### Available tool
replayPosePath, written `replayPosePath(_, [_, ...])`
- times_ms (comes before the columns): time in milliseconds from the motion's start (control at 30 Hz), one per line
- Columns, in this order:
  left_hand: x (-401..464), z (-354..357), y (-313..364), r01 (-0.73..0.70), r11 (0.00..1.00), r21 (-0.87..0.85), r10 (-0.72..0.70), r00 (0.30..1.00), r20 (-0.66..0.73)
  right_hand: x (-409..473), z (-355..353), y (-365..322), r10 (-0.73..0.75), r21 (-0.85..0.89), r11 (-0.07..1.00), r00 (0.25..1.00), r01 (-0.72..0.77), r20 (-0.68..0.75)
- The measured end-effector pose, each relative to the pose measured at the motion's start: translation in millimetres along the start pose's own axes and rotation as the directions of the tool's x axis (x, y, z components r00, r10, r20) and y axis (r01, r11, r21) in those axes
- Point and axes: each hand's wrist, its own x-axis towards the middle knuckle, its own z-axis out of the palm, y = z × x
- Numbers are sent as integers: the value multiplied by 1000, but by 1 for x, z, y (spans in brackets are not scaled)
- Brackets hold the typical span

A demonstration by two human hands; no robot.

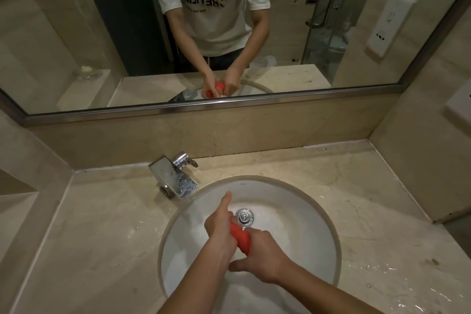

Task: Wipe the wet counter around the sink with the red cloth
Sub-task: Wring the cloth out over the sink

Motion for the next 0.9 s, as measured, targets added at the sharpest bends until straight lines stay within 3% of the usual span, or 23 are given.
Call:
replayPosePath(100, [-11, 2, 17, 113, 975, -193, -58, 961, 271, -16, -28, -8, -40, 416, 909, 989, -22, 140])
replayPosePath(200, [-22, 2, 35, 177, 940, -292, -3, 860, 511, -24, -52, -11, -143, 609, 793, 969, -9, 200])
replayPosePath(300, [-30, 8, 46, 192, 940, -282, 63, 715, 696, -19, -51, -9, -240, 859, 467, 905, -209, 351])
replayPosePath(333, [-31, 11, 48, 193, 945, -263, 72, 662, 746, -17, -48, -9, -291, 875, 382, 859, -299, 421])
replayPosePath(433, [-33, 16, 55, 207, 954, -217, 74, 538, 839, -16, -43, -11, -480, 825, 300, 672, -478, 564])
replayPosePath(533, [-28, 15, 54, 242, 955, -171, 50, 438, 897, -17, -40, -14, -624, 784, 218, 534, -582, 570])
replayPosePath(667, [-18, 12, 47, 242, 967, -85, -1, 336, 942, -19, -34, -19, -647, 858, 222, 589, -463, 485])
replayPosePath(767, [-16, 8, 44, 191, 981, -24, -57, 403, 914, -24, -34, -23, -596, 851, 274, 616, -448, 516])
replayPosePath(900, [-18, 6, 37, 104, 993, 51, -107, 658, 746, -27, -34, -31, -337, 809, 458, 769, -369, 542])
